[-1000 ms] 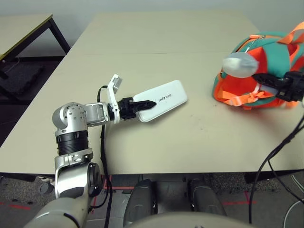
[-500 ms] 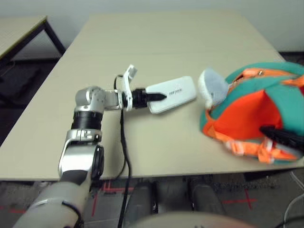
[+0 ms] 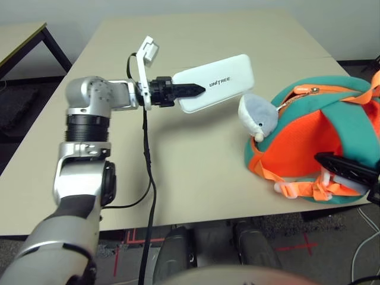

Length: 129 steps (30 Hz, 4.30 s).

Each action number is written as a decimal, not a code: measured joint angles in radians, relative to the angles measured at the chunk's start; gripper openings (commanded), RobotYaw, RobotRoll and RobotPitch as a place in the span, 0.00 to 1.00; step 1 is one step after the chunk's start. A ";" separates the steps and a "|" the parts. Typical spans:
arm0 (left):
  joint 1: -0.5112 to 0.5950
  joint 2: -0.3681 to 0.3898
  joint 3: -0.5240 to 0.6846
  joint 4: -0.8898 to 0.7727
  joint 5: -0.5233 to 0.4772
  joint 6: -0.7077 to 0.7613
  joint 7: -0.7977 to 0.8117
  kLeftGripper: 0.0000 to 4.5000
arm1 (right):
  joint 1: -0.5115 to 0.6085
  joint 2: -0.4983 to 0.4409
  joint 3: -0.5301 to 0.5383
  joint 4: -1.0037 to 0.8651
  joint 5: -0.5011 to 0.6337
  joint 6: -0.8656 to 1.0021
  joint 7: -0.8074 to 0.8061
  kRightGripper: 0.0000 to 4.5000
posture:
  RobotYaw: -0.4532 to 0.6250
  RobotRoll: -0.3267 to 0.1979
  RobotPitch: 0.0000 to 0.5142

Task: Put the pencil case into the backpack and zip it.

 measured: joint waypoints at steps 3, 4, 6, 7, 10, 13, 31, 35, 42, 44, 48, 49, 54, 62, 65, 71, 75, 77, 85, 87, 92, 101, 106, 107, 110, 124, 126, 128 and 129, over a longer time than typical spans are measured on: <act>0.051 0.030 -0.020 -0.084 -0.021 0.026 -0.016 0.29 | -0.086 -0.020 0.078 0.036 -0.012 0.003 0.004 0.02 | 0.30 0.62 0.10; 0.065 0.029 -0.028 -0.092 -0.021 0.029 -0.016 0.29 | -0.107 -0.023 0.100 0.043 -0.020 0.003 0.005 0.02 | 0.30 0.62 0.10; 0.100 0.032 -0.045 -0.116 -0.019 0.027 -0.015 0.29 | -0.158 -0.028 0.151 0.060 -0.031 0.006 0.005 0.02 | 0.30 0.62 0.10; 0.108 0.031 -0.053 -0.118 -0.019 0.026 -0.015 0.29 | -0.175 -0.029 0.166 0.064 -0.034 0.007 0.005 0.02 | 0.30 0.62 0.09; 0.117 0.033 -0.059 -0.130 -0.019 0.027 -0.014 0.29 | -0.239 -0.030 0.224 0.081 -0.045 0.017 0.005 0.02 | 0.31 0.62 0.10; 0.117 0.032 -0.062 -0.164 -0.029 0.034 -0.014 0.29 | -0.278 -0.030 0.257 0.093 -0.049 0.030 0.005 0.02 | 0.31 0.62 0.10; 0.044 0.253 -0.127 -0.353 -0.146 0.073 -0.181 0.29 | -0.386 0.014 0.345 0.124 -0.141 0.080 0.037 0.02 | 0.33 0.62 0.12; 0.045 0.213 -0.142 -0.348 -0.136 0.062 -0.153 0.29 | -0.428 0.021 0.376 0.128 -0.153 0.080 0.036 0.02 | 0.33 0.62 0.12; 0.046 0.161 -0.162 -0.296 -0.063 -0.016 -0.090 0.29 | -0.474 0.034 0.414 0.134 -0.161 0.080 0.026 0.02 | 0.32 0.62 0.12; 0.047 0.171 -0.189 -0.273 -0.024 -0.062 -0.095 0.29 | -0.480 0.047 0.418 0.134 -0.163 0.080 0.025 0.02 | 0.32 0.62 0.12; 0.047 0.215 -0.232 -0.226 0.058 -0.136 -0.116 0.29 | -0.480 0.053 0.419 0.132 -0.164 0.080 0.025 0.02 | 0.32 0.62 0.11; 0.046 0.224 -0.235 -0.214 0.066 -0.146 -0.126 0.29 | -0.480 0.055 0.419 0.131 -0.164 0.080 0.025 0.02 | 0.32 0.62 0.11; 0.045 0.222 -0.249 -0.197 0.084 -0.163 -0.158 0.29 | -0.481 0.059 0.419 0.131 -0.168 0.080 0.025 0.02 | 0.31 0.62 0.10; 0.017 0.180 -0.257 -0.199 0.085 -0.166 -0.183 0.29 | -0.493 0.064 0.419 0.130 -0.178 0.080 0.025 0.02 | 0.31 0.62 0.10; 0.008 0.179 -0.257 -0.202 0.076 -0.163 -0.193 0.29 | -0.493 0.066 0.419 0.129 -0.180 0.080 0.025 0.02 | 0.30 0.62 0.10; 0.007 0.171 -0.280 -0.217 0.076 -0.161 -0.211 0.29 | -0.505 0.066 0.419 0.129 -0.182 0.080 0.025 0.02 | 0.31 0.62 0.10; -0.005 0.172 -0.327 -0.214 0.093 -0.165 -0.241 0.29 | -0.519 0.068 0.425 0.129 -0.185 0.080 0.025 0.02 | 0.31 0.62 0.11; -0.028 0.167 -0.359 -0.191 0.113 -0.183 -0.263 0.29 | -0.527 0.071 0.433 0.129 -0.188 0.080 0.025 0.02 | 0.31 0.62 0.11; -0.172 0.054 -0.483 0.029 0.273 -0.330 -0.348 0.29 | -0.539 0.102 0.457 0.124 -0.199 0.078 0.020 0.02 | 0.29 0.62 0.11; -0.219 0.010 -0.500 0.105 0.319 -0.385 -0.365 0.29 | -0.543 0.110 0.461 0.118 -0.199 0.074 0.013 0.02 | 0.29 0.62 0.11; -0.333 -0.067 -0.531 0.232 0.398 -0.474 -0.432 0.29 | -0.548 0.127 0.464 0.095 -0.199 0.069 0.004 0.02 | 0.27 0.62 0.10; -0.447 -0.024 -0.628 0.286 0.367 -0.455 -0.568 0.29 | -0.546 0.137 0.465 0.073 -0.198 0.068 0.001 0.02 | 0.26 0.62 0.07; -0.477 0.002 -0.780 0.288 0.297 -0.490 -0.571 0.29 | -0.554 0.143 0.481 0.073 -0.202 0.068 0.001 0.02 | 0.26 0.62 0.07; -0.485 -0.011 -0.801 0.309 0.297 -0.506 -0.572 0.29 | -0.560 0.144 0.488 0.074 -0.203 0.068 0.001 0.02 | 0.26 0.62 0.07; -0.514 -0.061 -0.860 0.373 0.315 -0.575 -0.574 0.29 | -0.581 0.146 0.505 0.076 -0.209 0.068 0.001 0.02 | 0.26 0.62 0.08; -0.504 -0.211 -0.867 0.443 0.447 -0.583 -0.572 0.37 | -0.648 0.176 0.582 0.077 -0.229 0.068 0.003 0.02 | 0.26 0.62 0.10; -0.490 -0.208 -0.839 0.424 0.454 -0.569 -0.574 0.51 | -0.651 0.176 0.583 0.078 -0.231 0.068 0.003 0.02 | 0.27 0.62 0.10; -0.478 -0.205 -0.802 0.393 0.452 -0.550 -0.586 0.65 | -0.657 0.176 0.583 0.085 -0.236 0.068 0.003 0.02 | 0.27 0.62 0.09; -0.477 -0.200 -0.778 0.380 0.450 -0.539 -0.590 0.73 | -0.661 0.176 0.583 0.089 -0.239 0.068 0.003 0.02 | 0.27 0.62 0.09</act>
